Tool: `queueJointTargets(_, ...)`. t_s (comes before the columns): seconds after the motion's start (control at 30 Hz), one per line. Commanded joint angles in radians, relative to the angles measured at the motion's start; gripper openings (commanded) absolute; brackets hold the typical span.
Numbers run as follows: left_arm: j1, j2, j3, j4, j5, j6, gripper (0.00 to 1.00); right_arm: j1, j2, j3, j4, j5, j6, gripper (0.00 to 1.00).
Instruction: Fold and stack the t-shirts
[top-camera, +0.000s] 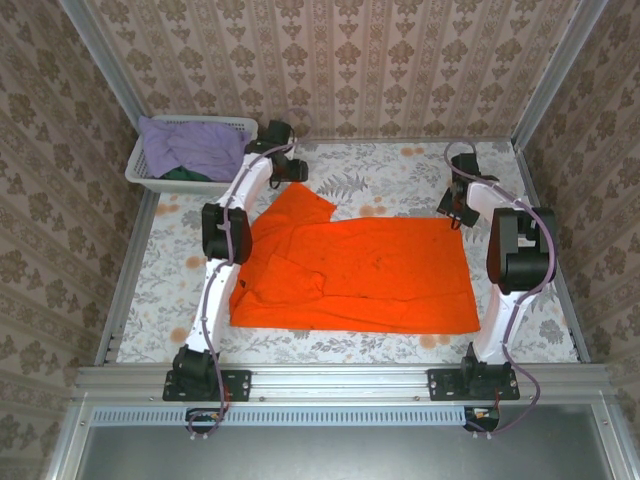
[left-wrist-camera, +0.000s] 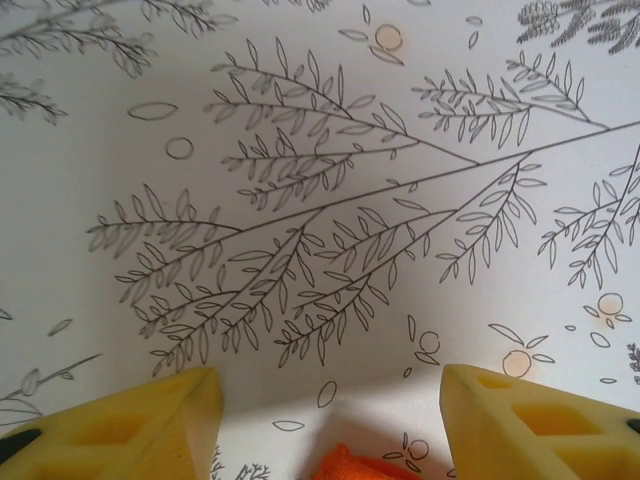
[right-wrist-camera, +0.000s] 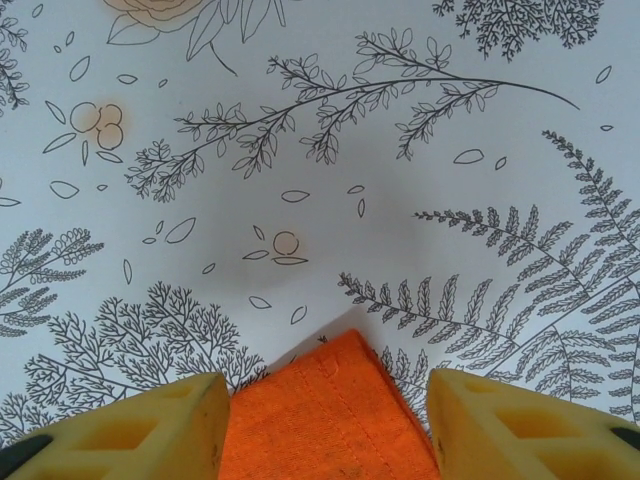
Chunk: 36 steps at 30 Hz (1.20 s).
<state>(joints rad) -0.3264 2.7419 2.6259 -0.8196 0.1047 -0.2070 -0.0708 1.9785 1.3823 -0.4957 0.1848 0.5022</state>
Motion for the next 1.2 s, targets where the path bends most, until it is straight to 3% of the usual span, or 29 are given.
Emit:
queueJointTargets(0.0,0.004,-0.004,0.017,-0.001,-0.013,0.033,0.6,-0.021,0.037,0.047,-0.084,-0.036,-0.009,0.53)
queueJointTargets(0.2,0.01,0.012,0.006,-0.012,-0.027,0.039,0.6,-0.043,0.085,0.09,-0.111,-0.085,-0.007,0.46)
queueJointTargets(0.47,0.018,0.021,0.001,-0.01,0.013,0.022,0.52,-0.046,0.128,0.137,-0.144,-0.117,-0.017,0.38)
queueJointTargets(0.83,0.015,0.026,0.001,-0.016,0.044,0.022,0.43,-0.052,0.15,0.156,-0.159,-0.146,-0.021,0.17)
queueJointTargets(1.07,-0.003,0.012,-0.019,-0.041,0.042,0.045,0.42,-0.051,0.152,0.157,-0.159,-0.154,-0.024,0.12)
queueJointTargets(1.17,-0.013,0.007,-0.021,-0.037,0.02,0.053,0.33,-0.051,0.152,0.158,-0.157,-0.156,-0.027,0.1)
